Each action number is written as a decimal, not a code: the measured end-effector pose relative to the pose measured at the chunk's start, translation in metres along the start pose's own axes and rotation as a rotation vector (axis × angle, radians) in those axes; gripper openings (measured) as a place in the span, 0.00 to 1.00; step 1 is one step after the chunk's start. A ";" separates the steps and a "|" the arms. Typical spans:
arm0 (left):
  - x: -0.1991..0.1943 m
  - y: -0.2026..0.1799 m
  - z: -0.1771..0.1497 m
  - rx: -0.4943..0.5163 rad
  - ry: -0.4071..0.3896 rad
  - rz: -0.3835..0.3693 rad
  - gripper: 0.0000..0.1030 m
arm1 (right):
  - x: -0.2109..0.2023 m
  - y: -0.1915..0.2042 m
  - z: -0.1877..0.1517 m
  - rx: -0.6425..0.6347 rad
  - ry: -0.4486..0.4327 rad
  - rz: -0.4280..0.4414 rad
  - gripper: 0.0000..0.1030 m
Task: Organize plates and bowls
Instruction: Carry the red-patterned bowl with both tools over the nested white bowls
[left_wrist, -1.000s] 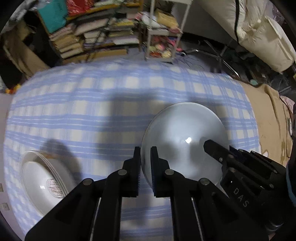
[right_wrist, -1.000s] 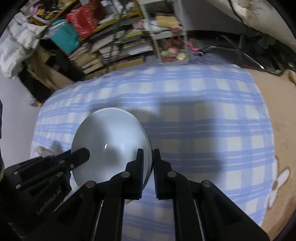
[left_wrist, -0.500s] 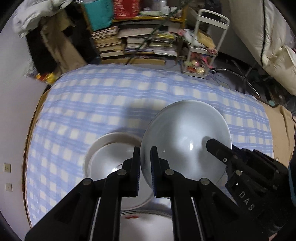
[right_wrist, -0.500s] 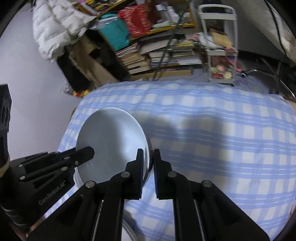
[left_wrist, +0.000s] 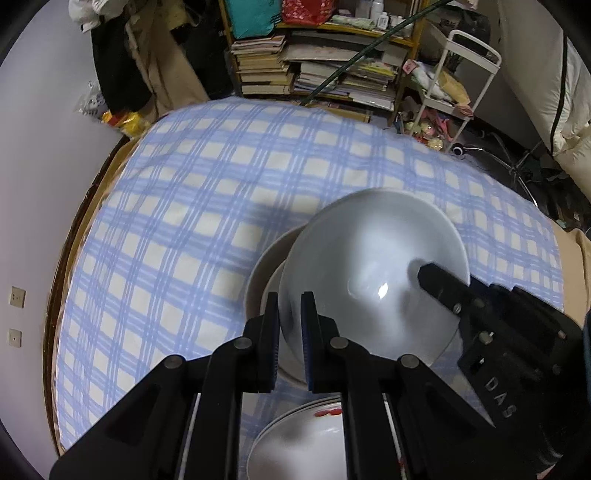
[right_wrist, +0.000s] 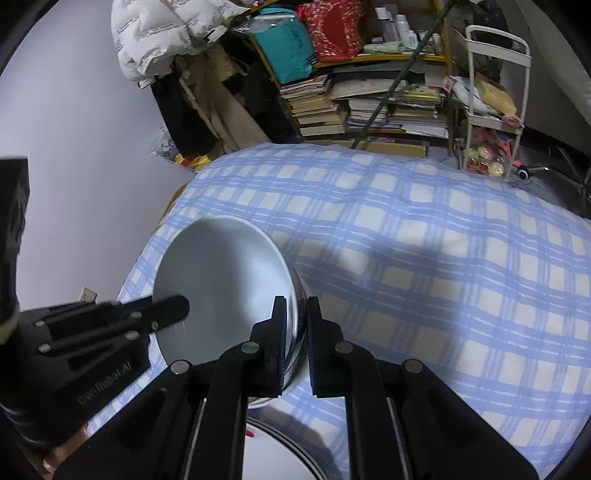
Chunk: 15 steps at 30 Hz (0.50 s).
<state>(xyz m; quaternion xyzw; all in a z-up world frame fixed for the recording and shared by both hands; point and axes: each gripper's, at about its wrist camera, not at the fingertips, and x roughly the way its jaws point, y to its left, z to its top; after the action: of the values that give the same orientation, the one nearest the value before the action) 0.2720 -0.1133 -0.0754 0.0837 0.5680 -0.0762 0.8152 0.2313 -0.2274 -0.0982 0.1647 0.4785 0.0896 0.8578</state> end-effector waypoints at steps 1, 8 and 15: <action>0.003 0.002 -0.002 -0.004 0.002 0.002 0.09 | 0.002 0.002 -0.001 -0.006 0.002 -0.001 0.11; 0.019 0.023 -0.014 -0.076 0.028 -0.061 0.09 | 0.021 0.014 -0.007 -0.061 0.045 -0.016 0.11; 0.032 0.029 -0.018 -0.086 0.036 -0.050 0.09 | 0.034 0.026 -0.014 -0.142 0.052 -0.068 0.11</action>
<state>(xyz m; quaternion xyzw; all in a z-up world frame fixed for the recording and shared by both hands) 0.2724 -0.0823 -0.1104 0.0359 0.5872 -0.0707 0.8055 0.2370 -0.1897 -0.1225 0.0847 0.4985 0.0985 0.8571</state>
